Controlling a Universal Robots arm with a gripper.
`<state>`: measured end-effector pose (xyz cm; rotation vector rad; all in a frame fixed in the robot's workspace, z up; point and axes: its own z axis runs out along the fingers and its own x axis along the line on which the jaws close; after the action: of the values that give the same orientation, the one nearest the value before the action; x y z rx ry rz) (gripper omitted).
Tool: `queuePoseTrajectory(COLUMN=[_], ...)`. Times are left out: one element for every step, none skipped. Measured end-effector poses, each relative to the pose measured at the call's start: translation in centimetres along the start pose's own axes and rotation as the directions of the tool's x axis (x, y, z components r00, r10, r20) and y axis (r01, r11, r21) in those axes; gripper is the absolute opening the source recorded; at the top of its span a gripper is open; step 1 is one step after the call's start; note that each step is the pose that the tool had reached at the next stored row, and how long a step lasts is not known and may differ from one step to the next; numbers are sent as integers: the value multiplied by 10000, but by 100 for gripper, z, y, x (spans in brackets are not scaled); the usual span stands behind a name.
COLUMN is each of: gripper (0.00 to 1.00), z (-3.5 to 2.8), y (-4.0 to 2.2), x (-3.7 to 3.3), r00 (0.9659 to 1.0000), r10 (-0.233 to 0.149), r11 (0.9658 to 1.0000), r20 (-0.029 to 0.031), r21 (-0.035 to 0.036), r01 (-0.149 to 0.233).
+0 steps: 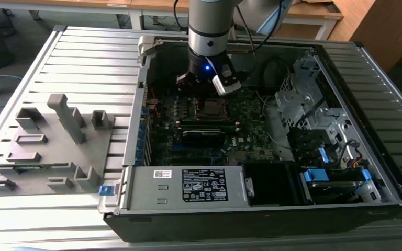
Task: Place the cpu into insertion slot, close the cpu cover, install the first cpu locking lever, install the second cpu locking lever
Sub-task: 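Close the cpu cover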
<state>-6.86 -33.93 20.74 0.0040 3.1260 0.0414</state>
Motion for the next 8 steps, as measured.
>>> queuePoseTrajectory(gripper=[10,10,10,10,10,10,10,10], z=[0,1,1,1,5,11,16,22], y=[0,0,1,0,1,1,0,0], x=[0,0,0,1,3,3,4,5], r00=[10000,10000,10000,10000,10000,10000,10000,10000], r10=[1,2,3,4,4,3,2,2], r11=[10000,10000,10000,10000,10000,10000,10000,10000], r20=[1,1,1,1,4,5,4,4], r21=[0,-1,-1,1,-2,-3,0,1], r01=[-1,-2,-3,-4,-4,-3,-2,-2])
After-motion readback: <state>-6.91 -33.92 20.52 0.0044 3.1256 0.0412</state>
